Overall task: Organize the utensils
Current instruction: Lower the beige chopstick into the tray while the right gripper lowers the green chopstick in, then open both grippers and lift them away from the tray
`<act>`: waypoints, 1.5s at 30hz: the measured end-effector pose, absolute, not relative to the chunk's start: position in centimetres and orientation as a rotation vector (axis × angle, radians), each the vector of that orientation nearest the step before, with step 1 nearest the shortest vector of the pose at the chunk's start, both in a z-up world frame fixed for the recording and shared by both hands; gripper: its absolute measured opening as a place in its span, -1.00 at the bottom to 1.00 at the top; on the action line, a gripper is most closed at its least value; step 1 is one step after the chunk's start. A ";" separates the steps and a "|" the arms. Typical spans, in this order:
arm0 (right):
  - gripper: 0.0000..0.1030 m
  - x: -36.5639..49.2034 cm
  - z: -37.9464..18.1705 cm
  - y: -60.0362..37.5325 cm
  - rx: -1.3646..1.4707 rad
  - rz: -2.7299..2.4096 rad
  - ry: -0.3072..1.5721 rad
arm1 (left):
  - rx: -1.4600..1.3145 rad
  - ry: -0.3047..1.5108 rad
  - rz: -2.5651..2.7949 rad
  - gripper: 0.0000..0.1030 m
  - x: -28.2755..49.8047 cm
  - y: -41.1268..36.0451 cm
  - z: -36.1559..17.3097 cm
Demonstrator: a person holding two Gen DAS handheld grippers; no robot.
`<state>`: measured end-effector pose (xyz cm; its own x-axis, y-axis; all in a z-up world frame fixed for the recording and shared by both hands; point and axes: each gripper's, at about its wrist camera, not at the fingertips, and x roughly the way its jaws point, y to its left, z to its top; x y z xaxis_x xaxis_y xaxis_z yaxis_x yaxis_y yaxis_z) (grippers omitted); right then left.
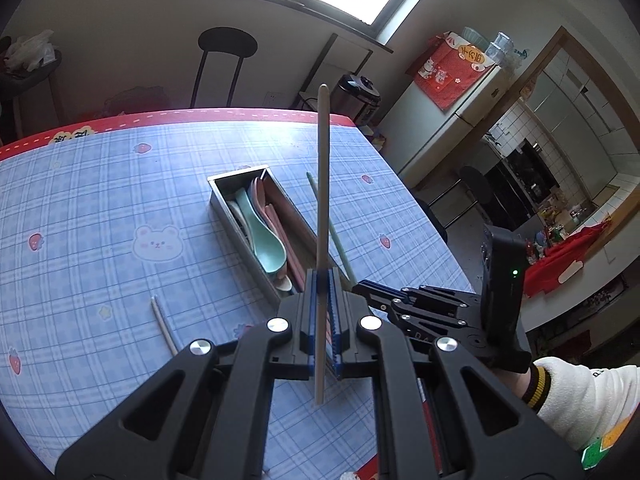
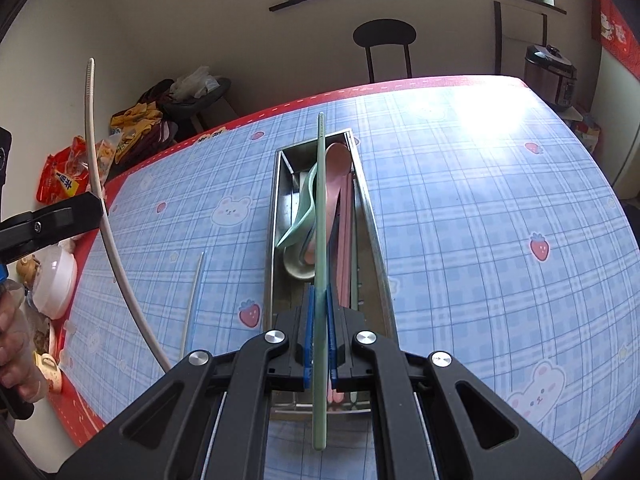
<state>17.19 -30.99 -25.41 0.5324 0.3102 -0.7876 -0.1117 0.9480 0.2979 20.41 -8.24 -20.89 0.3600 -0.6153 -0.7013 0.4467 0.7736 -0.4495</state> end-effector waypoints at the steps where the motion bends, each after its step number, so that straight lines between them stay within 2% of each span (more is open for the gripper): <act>1: -0.88 17.6 -25.6 -31.0 0.222 0.254 0.978 | -0.192 0.990 -0.692 -0.81 20.8 -8.6 -20.9; 23: -0.86 20.9 -29.9 -31.4 0.212 0.249 1.057 | -0.302 1.112 -0.668 -0.81 25.4 -12.7 -25.7; 35: -0.81 19.6 -28.2 -33.9 0.283 0.215 1.016 | -0.344 1.254 -0.604 -0.80 29.0 -16.2 -31.2; 37: -0.80 19.5 -27.8 -34.2 0.282 0.209 1.014 | -0.324 1.270 -0.568 -0.52 29.5 -16.7 -31.8; 38: -0.79 19.4 -27.6 -34.4 0.281 0.209 1.011 | -0.328 1.265 -0.561 -0.29 29.6 -16.7 -31.8; 45: -0.79 18.6 -26.4 -33.7 0.270 0.236 0.998 | -0.285 1.190 -0.540 -0.21 29.1 -14.1 -29.6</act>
